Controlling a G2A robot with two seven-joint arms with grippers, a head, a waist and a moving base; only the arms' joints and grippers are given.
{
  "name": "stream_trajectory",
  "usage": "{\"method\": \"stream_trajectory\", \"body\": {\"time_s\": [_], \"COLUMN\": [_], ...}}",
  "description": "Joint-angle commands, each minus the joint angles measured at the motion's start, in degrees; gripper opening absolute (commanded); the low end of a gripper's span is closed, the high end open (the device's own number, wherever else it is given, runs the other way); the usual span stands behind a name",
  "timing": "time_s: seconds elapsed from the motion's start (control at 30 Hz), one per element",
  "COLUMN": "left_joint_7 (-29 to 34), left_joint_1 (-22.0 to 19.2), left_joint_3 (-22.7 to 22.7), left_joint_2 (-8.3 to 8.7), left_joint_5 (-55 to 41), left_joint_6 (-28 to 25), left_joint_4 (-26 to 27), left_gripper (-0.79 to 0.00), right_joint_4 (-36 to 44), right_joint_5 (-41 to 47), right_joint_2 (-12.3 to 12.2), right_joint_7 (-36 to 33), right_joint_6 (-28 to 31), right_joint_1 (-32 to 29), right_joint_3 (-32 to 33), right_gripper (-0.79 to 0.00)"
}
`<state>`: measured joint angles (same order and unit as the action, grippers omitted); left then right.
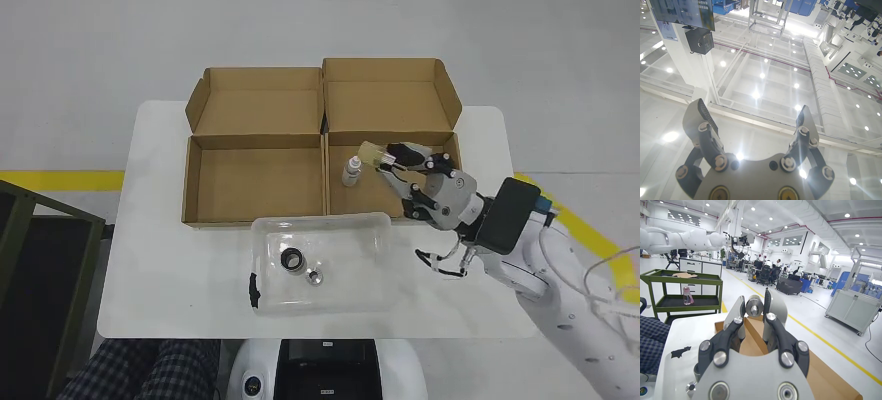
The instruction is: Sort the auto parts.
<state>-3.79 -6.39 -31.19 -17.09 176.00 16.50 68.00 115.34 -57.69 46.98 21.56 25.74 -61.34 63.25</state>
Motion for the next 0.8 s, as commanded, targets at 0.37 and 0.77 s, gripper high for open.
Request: {"method": "stream_trajectory", "body": {"time_s": [0.37, 0.77], "left_joint_7": [0.0, 0.0], "left_joint_1": [0.0, 0.0], "left_joint_3": [0.0, 0.0], "left_joint_2": [0.0, 0.0], "left_joint_5": [0.0, 0.0], "left_joint_6": [0.0, 0.0], "left_joint_4": [0.0, 0.0], "left_gripper": [0.0, 0.0], "right_joint_4": [-0.6, -1.2], "right_joint_5": [1.1, 0.2], "right_joint_2": [1.5, 2.7], "right_joint_7": [0.9, 1.0], "right_joint_6": [0.9, 1.5], "right_joint_1": [0.4, -0.3], "right_joint_3": [1.2, 2.5], "right_gripper": [-0.785, -0.785]}}
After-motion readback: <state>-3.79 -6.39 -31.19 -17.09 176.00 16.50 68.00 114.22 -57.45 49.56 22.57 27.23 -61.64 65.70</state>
